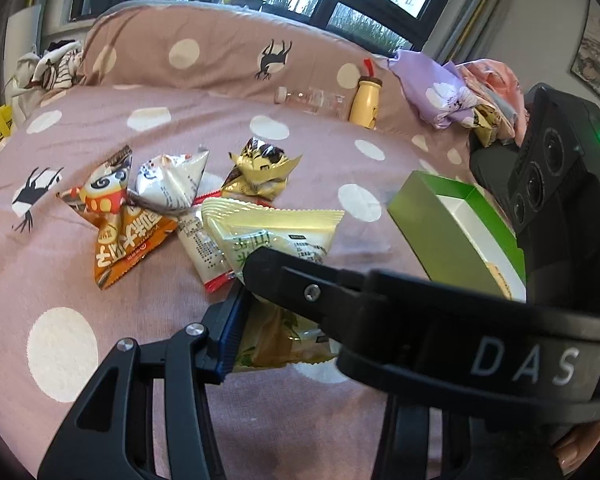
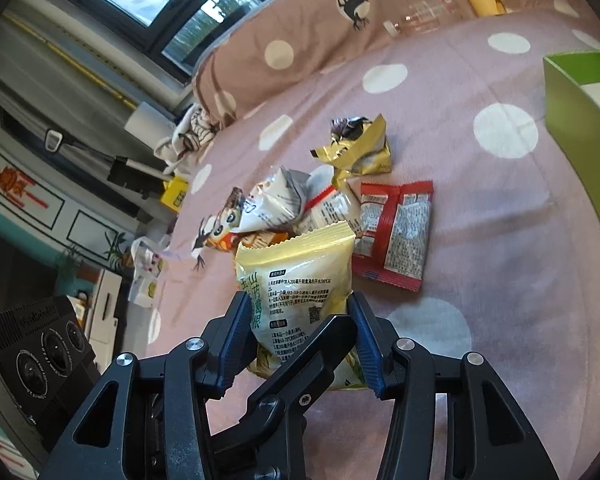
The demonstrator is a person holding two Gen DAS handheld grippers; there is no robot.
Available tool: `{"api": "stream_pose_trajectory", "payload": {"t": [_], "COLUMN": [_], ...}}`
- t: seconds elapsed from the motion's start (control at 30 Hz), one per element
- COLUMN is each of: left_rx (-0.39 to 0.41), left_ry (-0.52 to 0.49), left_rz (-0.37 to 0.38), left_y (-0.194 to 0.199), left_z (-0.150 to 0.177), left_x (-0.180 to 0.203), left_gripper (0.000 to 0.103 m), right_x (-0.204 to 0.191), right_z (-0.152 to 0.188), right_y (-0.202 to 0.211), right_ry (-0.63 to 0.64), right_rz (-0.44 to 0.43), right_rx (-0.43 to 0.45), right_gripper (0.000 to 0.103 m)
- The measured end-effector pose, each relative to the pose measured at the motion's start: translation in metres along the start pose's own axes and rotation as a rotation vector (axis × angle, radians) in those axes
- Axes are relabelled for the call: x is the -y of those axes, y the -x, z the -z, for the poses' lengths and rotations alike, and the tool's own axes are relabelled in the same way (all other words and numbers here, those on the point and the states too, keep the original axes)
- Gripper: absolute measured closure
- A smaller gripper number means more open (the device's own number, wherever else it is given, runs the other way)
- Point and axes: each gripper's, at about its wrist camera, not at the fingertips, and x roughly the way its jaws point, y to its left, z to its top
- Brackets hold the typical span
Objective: Organize snacks
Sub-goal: 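Carry the pale yellow bag with the right gripper over the green box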
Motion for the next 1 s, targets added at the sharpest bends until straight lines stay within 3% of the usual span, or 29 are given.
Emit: {"api": "stream_pose_trajectory", "payload": {"t": [0.17, 0.7, 1.0], "left_rx": [0.061, 0.139, 0.183], "left_ry": [-0.008, -0.073, -0.148], "left_rz": [0.003, -0.008, -0.001], "left_y": [0.012, 0.029, 0.032], "left_z": [-0.001, -0.010, -0.023], "left_x": [0.004, 0.026, 0.059], "left_gripper": [0.058, 0.058, 0.058], "right_x": [-0.009, -0.016, -0.005], "right_z": [0.001, -0.001, -0.011], "right_y": [0.011, 0.042, 0.071], "right_ry": [0.027, 0.072, 0.049], "right_rz": [-0.013, -0.045, -0.082], "right_rx": [0.044, 0.133, 0.222], "right_gripper": [0.050, 0.050, 0.050]}}
